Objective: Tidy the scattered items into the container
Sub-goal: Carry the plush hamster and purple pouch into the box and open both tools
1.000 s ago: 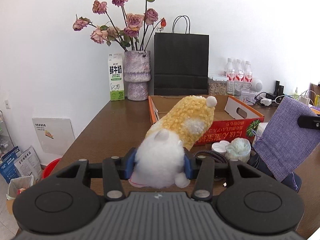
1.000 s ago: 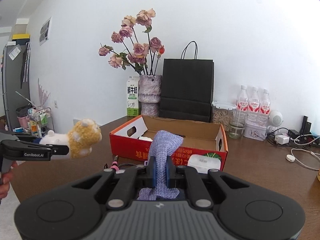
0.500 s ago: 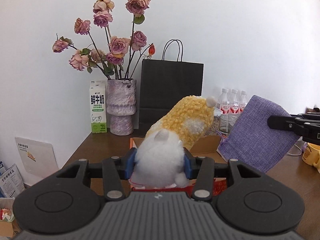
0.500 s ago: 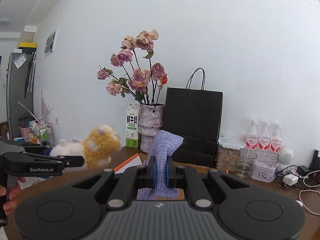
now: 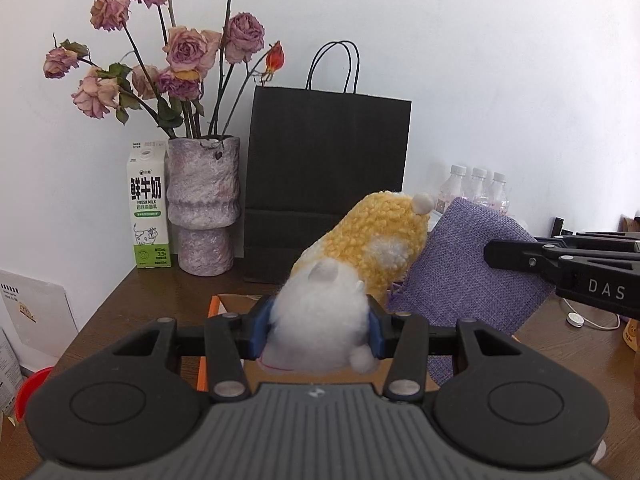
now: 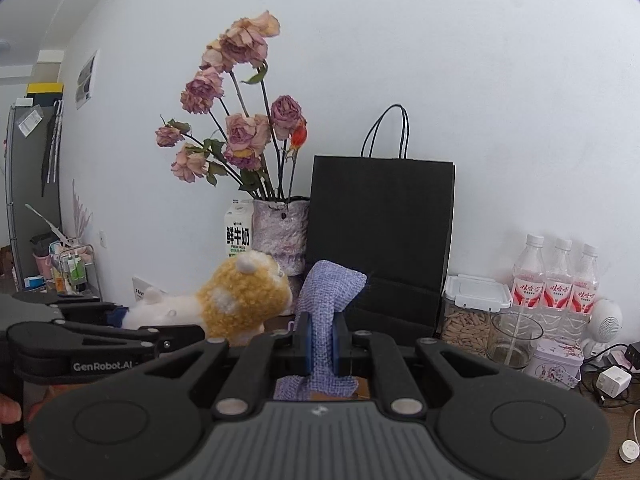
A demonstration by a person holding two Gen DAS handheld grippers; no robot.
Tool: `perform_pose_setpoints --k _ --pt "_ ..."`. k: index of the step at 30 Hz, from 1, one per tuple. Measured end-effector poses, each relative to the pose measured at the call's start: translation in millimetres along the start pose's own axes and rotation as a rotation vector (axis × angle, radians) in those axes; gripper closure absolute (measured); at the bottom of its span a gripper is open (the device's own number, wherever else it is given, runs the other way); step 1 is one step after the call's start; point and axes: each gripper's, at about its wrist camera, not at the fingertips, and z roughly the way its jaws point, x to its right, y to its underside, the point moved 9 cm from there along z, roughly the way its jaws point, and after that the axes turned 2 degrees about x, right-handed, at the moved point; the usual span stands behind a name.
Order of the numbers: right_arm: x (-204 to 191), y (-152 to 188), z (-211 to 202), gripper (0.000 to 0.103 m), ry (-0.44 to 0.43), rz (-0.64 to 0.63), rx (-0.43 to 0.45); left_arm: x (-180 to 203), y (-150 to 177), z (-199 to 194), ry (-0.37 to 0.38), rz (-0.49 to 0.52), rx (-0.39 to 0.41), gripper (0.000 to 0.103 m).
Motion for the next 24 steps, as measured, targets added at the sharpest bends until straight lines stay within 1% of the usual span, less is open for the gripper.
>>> perform_pose_setpoints --k 4,8,10,14,17,18,19,20,21,22,23,24 --pt "20 14 26 0.095 -0.024 0.04 -0.061 -4 12 24 -0.007 -0.006 -0.046 0.056" --pt "38 27 42 0.095 -0.012 0.096 -0.083 -11 26 42 -0.02 -0.017 -0.103 0.056" --pt "44 36 49 0.095 -0.021 0.128 -0.11 -14 31 47 -0.028 -0.02 -0.12 0.056" --pt "47 52 62 0.095 -0.04 0.15 -0.168 -16 38 53 -0.038 -0.016 -0.142 0.056" --pt "48 59 65 0.093 -0.02 0.144 -0.194 -16 43 56 -0.056 -0.003 -0.162 0.052" --pt "50 62 66 0.088 -0.011 0.144 -0.205 -16 44 58 -0.062 -0.005 -0.169 0.052" --pt "53 65 68 0.081 0.007 0.14 -0.22 -18 45 59 -0.068 -0.01 -0.172 0.048" --pt "56 68 69 0.074 0.025 0.14 -0.236 -18 46 60 -0.071 -0.012 -0.177 0.037" --pt "59 71 70 0.057 0.041 0.145 -0.253 -18 47 60 -0.077 -0.011 -0.179 0.028" --pt "61 73 70 0.038 0.05 0.147 -0.259 -18 47 59 -0.086 -0.009 -0.167 0.012" --pt "62 73 70 0.03 0.057 0.145 -0.259 -18 45 57 -0.097 -0.004 -0.152 0.0" --pt "63 73 69 0.016 0.066 0.135 -0.258 -18 44 56 -0.114 0.006 -0.136 0.0"
